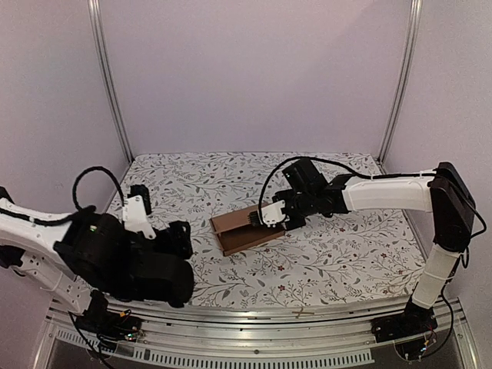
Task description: Fold the paper box
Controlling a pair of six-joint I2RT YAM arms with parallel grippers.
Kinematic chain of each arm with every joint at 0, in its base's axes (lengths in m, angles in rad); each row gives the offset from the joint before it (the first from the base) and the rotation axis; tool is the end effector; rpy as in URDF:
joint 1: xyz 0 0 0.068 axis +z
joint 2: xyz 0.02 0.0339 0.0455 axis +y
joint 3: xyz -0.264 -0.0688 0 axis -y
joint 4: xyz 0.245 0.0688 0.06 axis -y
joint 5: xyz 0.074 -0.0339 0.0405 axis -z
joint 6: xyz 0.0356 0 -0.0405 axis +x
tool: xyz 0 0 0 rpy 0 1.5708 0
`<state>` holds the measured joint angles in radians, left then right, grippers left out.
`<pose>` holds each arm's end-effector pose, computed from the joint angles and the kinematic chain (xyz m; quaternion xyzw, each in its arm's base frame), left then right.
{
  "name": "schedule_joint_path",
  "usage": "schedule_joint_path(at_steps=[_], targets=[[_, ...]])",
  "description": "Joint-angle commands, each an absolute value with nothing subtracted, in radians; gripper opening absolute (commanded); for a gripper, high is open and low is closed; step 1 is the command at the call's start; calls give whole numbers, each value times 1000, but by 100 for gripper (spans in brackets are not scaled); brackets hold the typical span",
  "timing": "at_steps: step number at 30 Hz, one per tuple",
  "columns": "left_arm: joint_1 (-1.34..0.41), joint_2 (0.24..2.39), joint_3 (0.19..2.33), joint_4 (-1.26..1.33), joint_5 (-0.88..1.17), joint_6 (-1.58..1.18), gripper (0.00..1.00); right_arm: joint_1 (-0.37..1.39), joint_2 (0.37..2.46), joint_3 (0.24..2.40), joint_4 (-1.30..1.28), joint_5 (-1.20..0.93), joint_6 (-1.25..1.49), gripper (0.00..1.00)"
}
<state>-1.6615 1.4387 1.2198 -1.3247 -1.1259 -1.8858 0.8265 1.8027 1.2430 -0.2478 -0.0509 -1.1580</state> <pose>0.0103 -0.2418 0.2913 -0.1018 0.8395 -0.1188 0.5204 0.2669 0.2924 0.2120 -0.7820 0.4994 -0.0381 0.3711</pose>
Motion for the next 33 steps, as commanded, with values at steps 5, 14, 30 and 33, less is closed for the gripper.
schedule_joint_path(at_steps=[5,14,30,33], targets=[[-1222,990,1026,-780,-875,-1069,72,834,1776,1175,-323,-83,-1116,18],[-987,1390,1107,-538,-591,-884,72,841,1810,1165,-413,-146,-1050,34],[-916,1856,1175,-327,-326,-883,70,825,1847,1207,-494,-249,-851,42],[-909,1848,1140,-294,-314,-892,70,811,1852,1217,-494,-247,-836,42]])
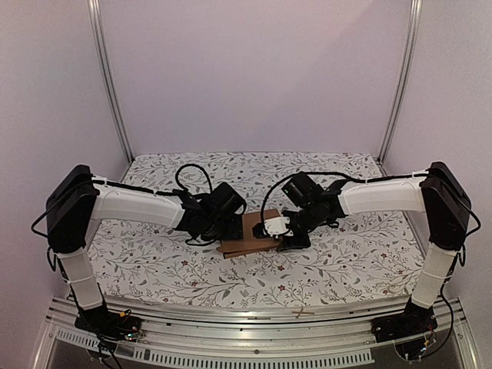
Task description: Fold the paper box
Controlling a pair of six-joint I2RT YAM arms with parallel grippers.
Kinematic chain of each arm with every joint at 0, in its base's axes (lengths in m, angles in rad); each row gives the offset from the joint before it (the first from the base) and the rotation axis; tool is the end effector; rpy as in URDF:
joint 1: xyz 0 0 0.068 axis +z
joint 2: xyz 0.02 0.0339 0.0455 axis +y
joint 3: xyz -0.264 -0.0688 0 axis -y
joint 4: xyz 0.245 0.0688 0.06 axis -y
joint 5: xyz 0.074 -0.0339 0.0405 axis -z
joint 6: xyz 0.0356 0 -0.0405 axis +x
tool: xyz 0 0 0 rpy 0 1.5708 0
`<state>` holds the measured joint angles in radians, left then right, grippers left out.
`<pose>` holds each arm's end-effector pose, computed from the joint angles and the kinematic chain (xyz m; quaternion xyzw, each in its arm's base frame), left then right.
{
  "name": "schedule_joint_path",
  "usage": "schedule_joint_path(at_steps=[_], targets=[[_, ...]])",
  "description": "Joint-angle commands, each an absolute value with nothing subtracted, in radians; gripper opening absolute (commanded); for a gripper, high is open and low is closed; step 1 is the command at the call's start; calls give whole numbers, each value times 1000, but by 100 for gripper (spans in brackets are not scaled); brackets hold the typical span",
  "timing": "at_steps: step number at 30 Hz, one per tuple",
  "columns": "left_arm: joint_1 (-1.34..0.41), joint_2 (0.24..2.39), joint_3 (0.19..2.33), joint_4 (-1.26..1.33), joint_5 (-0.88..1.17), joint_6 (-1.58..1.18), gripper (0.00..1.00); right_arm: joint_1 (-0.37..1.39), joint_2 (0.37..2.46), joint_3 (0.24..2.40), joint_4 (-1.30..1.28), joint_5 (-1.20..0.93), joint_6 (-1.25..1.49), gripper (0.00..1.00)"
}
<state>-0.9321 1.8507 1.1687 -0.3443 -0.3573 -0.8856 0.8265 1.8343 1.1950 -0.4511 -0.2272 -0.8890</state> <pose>0.2345 -0.2949 0.1675 -0.0257 0.9487 -0.1035 0.2977 0.2457 0.2786 0.1740 -0.7476 0.6109 0.1027 0.2397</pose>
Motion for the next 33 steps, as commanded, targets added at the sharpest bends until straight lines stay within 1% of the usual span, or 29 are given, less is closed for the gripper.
schedule_joint_path(at_steps=[1,4,8,11,15,19,21,24,27,30,33], targets=[[-905,1845,1132,-287,-311,-893,70,806,1850,1221,-499,-253,-829,42],[-886,1842,1130,-284,-301,-894,67,785,1822,1264,-560,-295,-794,42],[-866,1844,1152,-302,-281,-898,63,752,1762,1350,-702,-389,-740,43],[-865,1833,1166,-327,-267,-905,61,720,1718,1396,-785,-458,-706,45],[-868,1813,1163,-350,-247,-922,60,643,1700,1455,-796,-510,-585,48],[-886,1783,1162,-400,-262,-955,59,575,1796,1557,-833,-530,-372,50],[-902,1760,1169,-443,-282,-968,60,565,1855,1586,-876,-538,-313,50],[-922,1726,1181,-516,-305,-986,63,555,1927,1615,-932,-560,-246,51],[-939,1701,1175,-550,-306,-1009,64,549,1991,1623,-978,-600,-196,53],[-951,1700,1165,-549,-293,-1021,64,547,2028,1618,-991,-633,-176,55],[-958,1725,1173,-534,-265,-1025,63,547,2059,1624,-989,-651,-172,55]])
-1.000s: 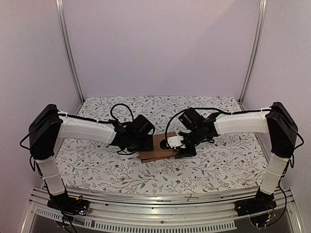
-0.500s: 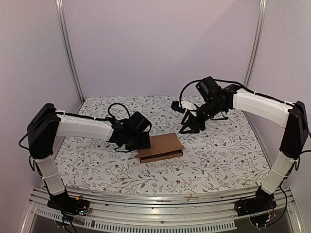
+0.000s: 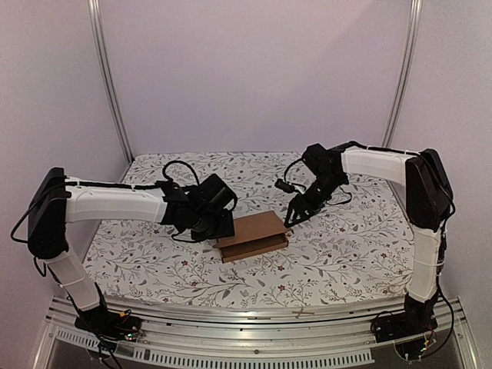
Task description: Fold the paper box
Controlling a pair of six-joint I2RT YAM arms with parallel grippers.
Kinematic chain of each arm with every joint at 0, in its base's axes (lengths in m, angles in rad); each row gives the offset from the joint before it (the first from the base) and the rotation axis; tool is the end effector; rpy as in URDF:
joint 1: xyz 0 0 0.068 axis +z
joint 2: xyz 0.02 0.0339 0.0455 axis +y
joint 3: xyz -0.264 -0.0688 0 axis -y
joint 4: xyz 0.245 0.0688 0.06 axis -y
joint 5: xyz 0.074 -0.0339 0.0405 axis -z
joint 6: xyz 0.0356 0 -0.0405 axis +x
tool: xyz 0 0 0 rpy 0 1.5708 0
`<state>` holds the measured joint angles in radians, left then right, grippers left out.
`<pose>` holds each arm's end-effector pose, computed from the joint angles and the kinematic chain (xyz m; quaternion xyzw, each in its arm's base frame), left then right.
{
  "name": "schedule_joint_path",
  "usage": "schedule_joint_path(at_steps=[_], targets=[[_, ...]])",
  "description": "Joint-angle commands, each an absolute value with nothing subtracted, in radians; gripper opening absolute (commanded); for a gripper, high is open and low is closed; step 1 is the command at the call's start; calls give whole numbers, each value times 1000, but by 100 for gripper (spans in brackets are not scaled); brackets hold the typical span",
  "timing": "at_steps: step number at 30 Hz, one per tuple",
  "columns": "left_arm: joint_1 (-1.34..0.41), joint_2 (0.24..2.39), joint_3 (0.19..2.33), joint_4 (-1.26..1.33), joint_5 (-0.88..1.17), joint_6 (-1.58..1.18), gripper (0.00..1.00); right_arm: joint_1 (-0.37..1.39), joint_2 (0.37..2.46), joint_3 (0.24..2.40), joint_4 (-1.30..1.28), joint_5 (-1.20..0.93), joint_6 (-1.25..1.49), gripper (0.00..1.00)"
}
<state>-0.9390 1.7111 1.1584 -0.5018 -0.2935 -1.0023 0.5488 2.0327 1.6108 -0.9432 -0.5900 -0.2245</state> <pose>0.2152 -0.2766 0.2034 -0.0676 0.9548 -0.1286 0.2593 0.3368 0.2292 0.2028 -0.3865 0.8702 0.3013 0.0503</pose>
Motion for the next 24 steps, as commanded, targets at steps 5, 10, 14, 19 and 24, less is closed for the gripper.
schedule_joint_path(at_steps=[5,10,14,19,24], targets=[[-979,1767,1199,-539,-237,-1040,62,547,2082,1617,-988,-670,-159,53],[-991,1790,1205,-542,-223,-1048,61,548,2093,1601,-987,-716,-148,53],[-992,1825,1219,-538,-211,-1046,61,547,2110,1599,-987,-753,-136,53],[-992,1876,1244,-533,-203,-1045,61,548,2138,1591,-987,-771,-125,48],[-992,1925,1260,-523,-198,-1045,60,547,2142,1563,-981,-699,-134,38]])
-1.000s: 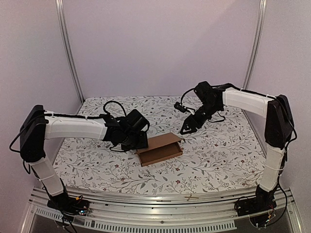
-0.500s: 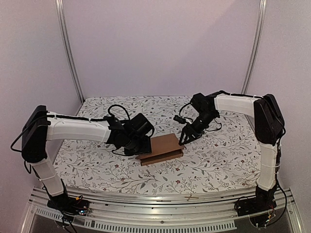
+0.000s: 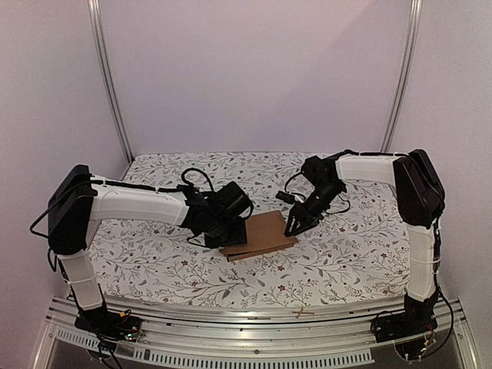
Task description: Fold the paper box
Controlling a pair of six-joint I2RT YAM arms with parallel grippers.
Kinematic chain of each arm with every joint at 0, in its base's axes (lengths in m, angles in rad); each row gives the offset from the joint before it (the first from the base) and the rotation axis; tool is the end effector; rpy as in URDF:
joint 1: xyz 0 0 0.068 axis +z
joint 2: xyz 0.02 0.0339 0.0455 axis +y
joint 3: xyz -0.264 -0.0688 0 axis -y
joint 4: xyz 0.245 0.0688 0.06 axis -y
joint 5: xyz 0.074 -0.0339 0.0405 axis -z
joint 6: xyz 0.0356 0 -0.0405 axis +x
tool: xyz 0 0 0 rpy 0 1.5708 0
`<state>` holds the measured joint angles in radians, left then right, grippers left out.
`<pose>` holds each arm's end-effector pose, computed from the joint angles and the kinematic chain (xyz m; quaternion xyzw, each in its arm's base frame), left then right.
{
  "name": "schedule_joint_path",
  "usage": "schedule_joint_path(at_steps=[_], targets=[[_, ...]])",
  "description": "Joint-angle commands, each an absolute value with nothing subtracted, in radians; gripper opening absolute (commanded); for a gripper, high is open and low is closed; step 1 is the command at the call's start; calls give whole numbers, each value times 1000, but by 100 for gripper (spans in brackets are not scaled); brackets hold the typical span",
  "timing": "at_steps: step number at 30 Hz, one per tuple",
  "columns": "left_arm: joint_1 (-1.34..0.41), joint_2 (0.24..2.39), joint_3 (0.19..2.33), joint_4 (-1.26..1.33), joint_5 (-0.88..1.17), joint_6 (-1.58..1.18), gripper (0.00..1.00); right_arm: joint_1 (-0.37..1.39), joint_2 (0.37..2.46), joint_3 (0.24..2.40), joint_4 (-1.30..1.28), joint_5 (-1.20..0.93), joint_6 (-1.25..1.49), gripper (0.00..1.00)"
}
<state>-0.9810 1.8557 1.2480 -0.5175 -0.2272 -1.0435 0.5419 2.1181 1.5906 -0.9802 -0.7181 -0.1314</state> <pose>0.2160 -0.3084 0.1782 -0.0553 0.9677 -0.1276 0.2101 0.3354 0.2293 0.1668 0.3196 -0.8796 -0.3499 0.0427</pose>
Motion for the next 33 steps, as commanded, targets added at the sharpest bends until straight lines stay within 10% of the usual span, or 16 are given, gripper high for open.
schedule_joint_path(at_steps=[1,33], targets=[[-992,1932,1262,-525,-196,-1045,60,546,2140,1557,-978,-688,-134,37],[-1032,1799,1206,-656,-96,-1081,65,540,2117,1557,-970,-774,-107,41]])
